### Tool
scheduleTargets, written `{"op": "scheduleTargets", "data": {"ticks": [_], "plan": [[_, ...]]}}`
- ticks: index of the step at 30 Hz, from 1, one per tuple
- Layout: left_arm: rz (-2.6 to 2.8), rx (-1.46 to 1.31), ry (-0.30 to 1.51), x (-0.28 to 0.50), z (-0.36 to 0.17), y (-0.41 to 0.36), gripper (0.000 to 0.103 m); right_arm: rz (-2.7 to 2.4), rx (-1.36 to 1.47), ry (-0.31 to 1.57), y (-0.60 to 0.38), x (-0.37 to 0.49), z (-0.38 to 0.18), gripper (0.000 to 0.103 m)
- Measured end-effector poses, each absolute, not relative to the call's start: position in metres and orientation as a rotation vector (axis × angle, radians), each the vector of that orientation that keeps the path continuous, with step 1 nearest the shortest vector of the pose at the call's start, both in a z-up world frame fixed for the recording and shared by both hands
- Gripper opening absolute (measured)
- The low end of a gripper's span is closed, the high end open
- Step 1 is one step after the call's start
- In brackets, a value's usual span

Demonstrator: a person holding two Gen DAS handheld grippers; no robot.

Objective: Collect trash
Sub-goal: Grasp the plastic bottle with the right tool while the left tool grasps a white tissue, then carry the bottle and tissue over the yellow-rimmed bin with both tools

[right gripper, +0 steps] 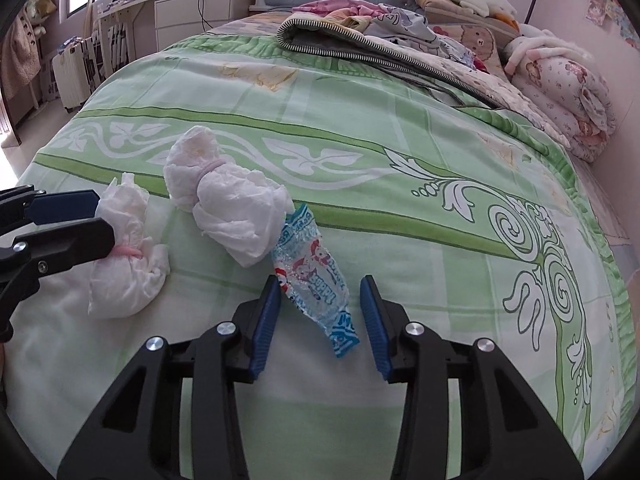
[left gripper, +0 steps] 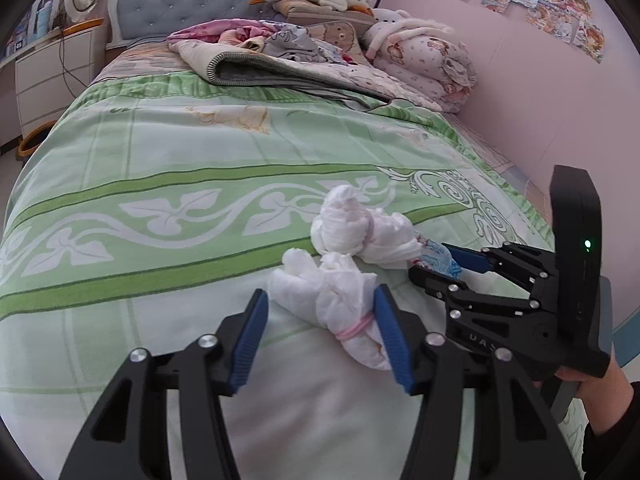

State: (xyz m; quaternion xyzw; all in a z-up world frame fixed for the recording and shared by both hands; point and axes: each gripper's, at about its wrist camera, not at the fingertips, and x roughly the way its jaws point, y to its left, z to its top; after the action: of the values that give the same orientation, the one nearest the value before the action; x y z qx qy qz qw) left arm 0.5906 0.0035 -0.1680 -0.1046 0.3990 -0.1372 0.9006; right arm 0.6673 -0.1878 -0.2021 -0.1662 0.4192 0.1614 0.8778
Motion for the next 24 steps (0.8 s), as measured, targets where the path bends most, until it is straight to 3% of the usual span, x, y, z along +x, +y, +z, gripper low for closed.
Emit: {"op": "scheduleTargets", "data": {"ticks": [1,2,4,6,8,24], "plan": [[-0.292,-0.210,0.817,0.589,-0.167,0.002,0.034,0.329,-0.336,0.876,-0.189,0.668,-0.202,0.021],[-0.304,-0.207,0.811,0.587,-0.166,0.000,0.025,0.321,-0.323,0.878,-0.191,0.668,-0.201,0.017],[-0.312,-0.204,0.797,0.584,-0.165,-0.001,0.019,0.313,-0.304,0.883,-0.194,0.667,-0.201,0.010],[-0.316,-0.213,0.782,0.582,-0.163,0.000,0.014,0.296,-0.316,0.867,-0.193,0.663,-0.199,0.008],[-0.328,-0.233,0.775,0.579,-0.161,0.003,0.003,0.292,-0.314,0.857,-0.192,0.657,-0.195,0.007],[-0.333,-0.245,0.725,0.512,-0.128,0.039,0.002,0.291,-0.168,0.798,-0.223,0.555,-0.128,0.007]]}}
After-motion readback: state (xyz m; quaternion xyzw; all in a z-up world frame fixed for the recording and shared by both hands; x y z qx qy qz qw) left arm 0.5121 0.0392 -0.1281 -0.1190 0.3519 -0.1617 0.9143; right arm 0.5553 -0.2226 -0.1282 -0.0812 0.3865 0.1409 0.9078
